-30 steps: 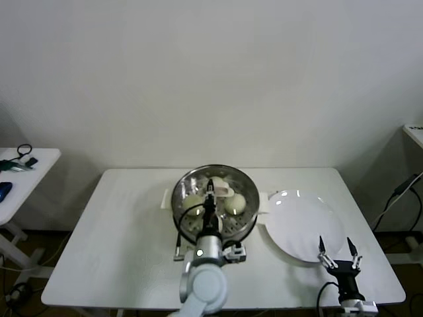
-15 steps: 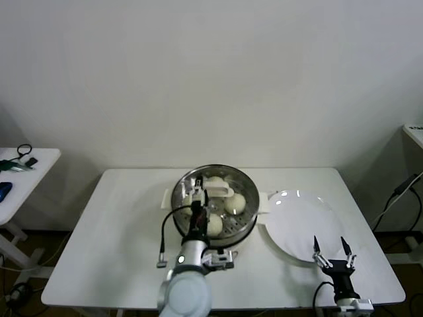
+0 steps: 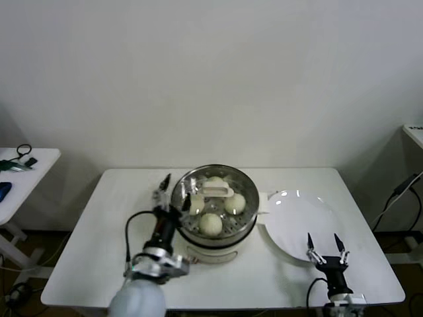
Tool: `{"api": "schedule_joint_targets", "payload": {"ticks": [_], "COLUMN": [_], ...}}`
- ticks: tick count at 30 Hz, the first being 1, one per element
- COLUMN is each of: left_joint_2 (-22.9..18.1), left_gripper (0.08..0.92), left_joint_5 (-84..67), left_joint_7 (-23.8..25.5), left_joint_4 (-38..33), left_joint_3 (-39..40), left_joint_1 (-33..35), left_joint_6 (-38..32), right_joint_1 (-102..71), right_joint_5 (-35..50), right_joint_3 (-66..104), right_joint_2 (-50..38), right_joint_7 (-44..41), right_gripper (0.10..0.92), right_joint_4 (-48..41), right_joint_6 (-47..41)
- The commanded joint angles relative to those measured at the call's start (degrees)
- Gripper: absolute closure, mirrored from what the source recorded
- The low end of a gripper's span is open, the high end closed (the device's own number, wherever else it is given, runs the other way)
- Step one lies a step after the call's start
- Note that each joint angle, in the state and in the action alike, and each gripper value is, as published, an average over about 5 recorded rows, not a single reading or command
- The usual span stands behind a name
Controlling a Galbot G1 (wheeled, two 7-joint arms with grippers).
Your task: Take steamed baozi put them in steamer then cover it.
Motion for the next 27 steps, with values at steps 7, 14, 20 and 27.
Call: {"api": "schedule_joint_targets", "payload": {"ticks": [7,14,20,27], "left_joint_2": [5.13,3.24,1.08,0.76], "left_gripper": [0.177,0.177,0.177,0.177], "left_joint_5": [-63.08,-67.78,-67.5,-66.86], "left_joint_7": [-2.73,-2.76,-2.86,-2.77], "left_joint_4": [3.81,11.04,13.83,17.19], "left_joint_3": [-34.31,-31.13,-27.69,-25.89], "left_joint_1": [13.25,16.28,15.73,14.9], "left_joint_6": [-16.49,-22.73,-24.5,-25.93], "right_joint_1": [0.62,0.69,0.83,0.59], "right_joint_5": [-0.41,-0.6,-0.61,-0.6], "right_joint_3": [-1.4,-1.58,-1.63,-1.64], "right_joint_2": [-0.22,-0.13,0.05,0.23], "right_joint_7": [0.7,0.79,0.8,0.69], "right_gripper": [0.203,0.203,0.203,0.203], "right_joint_4": [1.86,1.69,1.22,1.28], "right_joint_6": [-0.75,-0.69,-0.77,-1.43]}}
